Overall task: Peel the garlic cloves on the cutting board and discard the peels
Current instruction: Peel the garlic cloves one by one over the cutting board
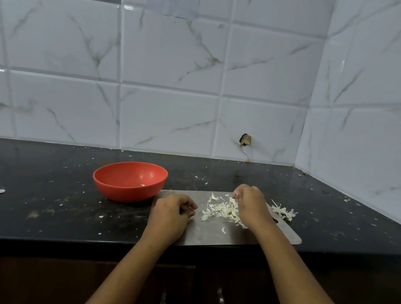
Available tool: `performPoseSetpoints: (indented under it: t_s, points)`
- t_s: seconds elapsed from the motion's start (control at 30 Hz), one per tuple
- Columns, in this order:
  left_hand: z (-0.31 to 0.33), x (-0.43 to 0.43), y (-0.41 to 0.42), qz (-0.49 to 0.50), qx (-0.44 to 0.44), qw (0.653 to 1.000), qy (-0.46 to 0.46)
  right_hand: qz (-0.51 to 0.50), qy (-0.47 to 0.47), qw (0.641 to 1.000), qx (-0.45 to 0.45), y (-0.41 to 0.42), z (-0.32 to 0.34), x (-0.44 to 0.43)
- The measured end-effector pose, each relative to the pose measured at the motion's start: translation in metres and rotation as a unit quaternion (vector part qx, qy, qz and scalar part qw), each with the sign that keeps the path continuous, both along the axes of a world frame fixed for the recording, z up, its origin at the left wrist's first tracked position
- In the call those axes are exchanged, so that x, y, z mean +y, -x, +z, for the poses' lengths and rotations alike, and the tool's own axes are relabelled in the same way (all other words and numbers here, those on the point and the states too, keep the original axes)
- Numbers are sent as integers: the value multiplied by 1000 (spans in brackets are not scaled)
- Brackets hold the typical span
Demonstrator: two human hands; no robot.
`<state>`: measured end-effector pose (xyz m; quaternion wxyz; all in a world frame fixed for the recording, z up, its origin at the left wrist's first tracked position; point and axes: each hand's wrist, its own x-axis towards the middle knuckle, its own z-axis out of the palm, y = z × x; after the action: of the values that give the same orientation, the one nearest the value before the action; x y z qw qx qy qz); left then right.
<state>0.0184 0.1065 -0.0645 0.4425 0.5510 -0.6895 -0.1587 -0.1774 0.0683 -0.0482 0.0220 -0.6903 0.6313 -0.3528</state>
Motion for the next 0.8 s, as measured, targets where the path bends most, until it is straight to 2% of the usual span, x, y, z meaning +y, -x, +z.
performPoseSetpoints:
  t_s: [0.13, 0.23, 0.3, 0.37, 0.47, 0.53, 0.63, 0.73, 0.8]
  points:
    - [2, 1, -3, -3, 35, 999, -17, 49, 12, 996, -75, -4, 2, 2]
    - [2, 0, -1, 2, 49, 999, -17, 84, 30, 981, -172, -11, 4, 9]
    - [3, 1, -1, -6, 63, 998, -9, 136, 0, 952, -273, -19, 5, 14]
    - [4, 2, -1, -27, 71, 997, -3, 200, -44, 909, -364, -32, 6, 21]
    - [7, 6, -1, -48, 77, 996, 21, 254, -86, 867, -420, -50, 8, 29]
    - [9, 10, -2, -44, 100, 993, 39, 253, -97, 855, -441, -58, 7, 31]
    - [8, 11, -1, -33, 85, 994, 61, 228, -110, 856, -450, -57, 6, 30]
    - [5, 7, 1, -5, 44, 997, 66, 206, -110, 878, -419, -53, 4, 29]
    - [2, 4, 2, 16, 44, 998, 52, 167, -65, 906, -383, -48, 2, 27]
